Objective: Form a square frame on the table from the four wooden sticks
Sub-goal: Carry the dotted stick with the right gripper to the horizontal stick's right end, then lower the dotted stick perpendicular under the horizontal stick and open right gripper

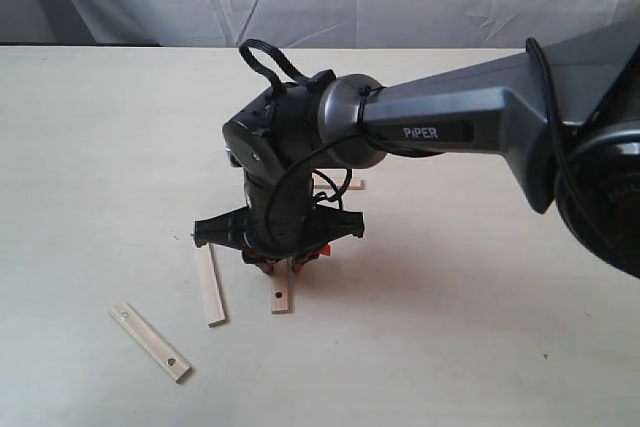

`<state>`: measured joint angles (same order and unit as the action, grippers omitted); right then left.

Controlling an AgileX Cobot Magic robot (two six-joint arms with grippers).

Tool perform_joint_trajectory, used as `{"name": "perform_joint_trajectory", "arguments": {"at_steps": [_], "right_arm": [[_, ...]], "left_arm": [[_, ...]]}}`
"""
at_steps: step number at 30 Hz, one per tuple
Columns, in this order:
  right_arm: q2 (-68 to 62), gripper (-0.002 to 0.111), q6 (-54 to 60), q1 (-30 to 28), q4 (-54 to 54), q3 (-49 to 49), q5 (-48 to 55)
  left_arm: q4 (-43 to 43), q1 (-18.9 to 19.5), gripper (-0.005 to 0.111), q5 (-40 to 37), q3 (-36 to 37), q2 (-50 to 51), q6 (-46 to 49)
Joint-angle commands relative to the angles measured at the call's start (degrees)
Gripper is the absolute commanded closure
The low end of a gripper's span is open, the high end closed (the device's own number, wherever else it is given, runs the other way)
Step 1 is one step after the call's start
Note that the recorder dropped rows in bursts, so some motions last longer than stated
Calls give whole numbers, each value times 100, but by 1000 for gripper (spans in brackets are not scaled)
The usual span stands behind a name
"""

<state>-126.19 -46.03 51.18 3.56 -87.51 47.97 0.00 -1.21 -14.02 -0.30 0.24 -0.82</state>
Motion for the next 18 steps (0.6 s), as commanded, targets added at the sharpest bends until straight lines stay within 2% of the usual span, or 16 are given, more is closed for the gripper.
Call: {"name": "perform_joint_trajectory", "arguments": {"at_steps": [1, 5, 11, 18], "right_arm": [[1, 109, -4, 23, 22, -34, 108], [309, 108, -4, -204, 34, -34, 224], [818, 108, -165, -1059, -22, -34, 214], [548, 108, -338, -1180, 44, -34, -195]], "left_arm": [[0, -33, 107, 57, 30, -24, -11], [0, -33, 107, 57, 30, -24, -11], [0, -33, 107, 57, 30, -24, -11], [0, -33, 107, 57, 30, -24, -11]]}}
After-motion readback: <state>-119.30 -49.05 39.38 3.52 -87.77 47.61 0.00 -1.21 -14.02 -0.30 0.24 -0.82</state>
